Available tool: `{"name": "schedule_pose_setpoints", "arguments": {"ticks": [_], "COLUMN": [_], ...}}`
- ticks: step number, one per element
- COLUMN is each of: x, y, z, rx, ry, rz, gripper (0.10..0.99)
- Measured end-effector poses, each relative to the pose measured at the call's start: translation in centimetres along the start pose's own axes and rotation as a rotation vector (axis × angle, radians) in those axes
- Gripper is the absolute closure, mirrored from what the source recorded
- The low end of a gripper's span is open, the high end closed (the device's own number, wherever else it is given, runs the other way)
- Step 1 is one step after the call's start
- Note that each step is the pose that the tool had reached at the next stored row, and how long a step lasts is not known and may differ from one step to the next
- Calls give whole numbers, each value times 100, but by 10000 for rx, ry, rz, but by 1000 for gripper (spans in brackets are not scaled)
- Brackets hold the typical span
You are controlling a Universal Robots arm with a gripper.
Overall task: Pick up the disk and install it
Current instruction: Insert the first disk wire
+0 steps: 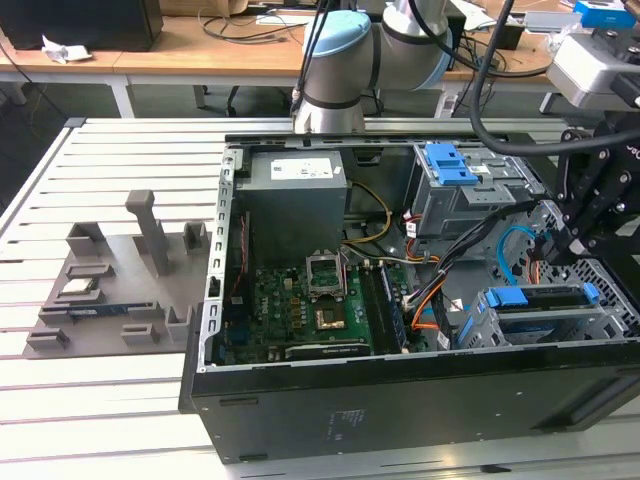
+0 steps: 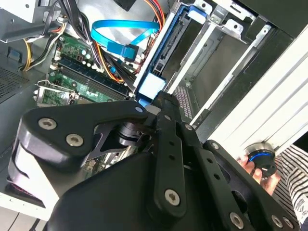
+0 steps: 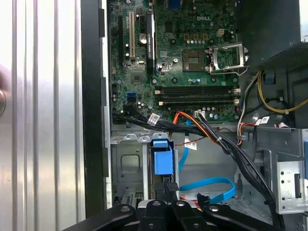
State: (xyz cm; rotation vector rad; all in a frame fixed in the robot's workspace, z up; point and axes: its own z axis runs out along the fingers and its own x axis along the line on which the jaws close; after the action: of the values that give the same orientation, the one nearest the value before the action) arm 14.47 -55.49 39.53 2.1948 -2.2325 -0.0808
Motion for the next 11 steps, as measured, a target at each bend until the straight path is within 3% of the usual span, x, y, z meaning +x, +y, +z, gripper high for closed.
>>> {"name": "schedule_pose_setpoints", "arguments": {"ticks": [2, 3, 6, 11], "x": [-74, -107, -211, -482], "y": [-177, -228, -332, -468], "z": [1, 3, 21, 141], "rx": [-14, -17, -19, -28], "ry": [4, 4, 3, 5], "rz": [1, 1, 1, 2], "gripper": [980, 980, 980, 980]}}
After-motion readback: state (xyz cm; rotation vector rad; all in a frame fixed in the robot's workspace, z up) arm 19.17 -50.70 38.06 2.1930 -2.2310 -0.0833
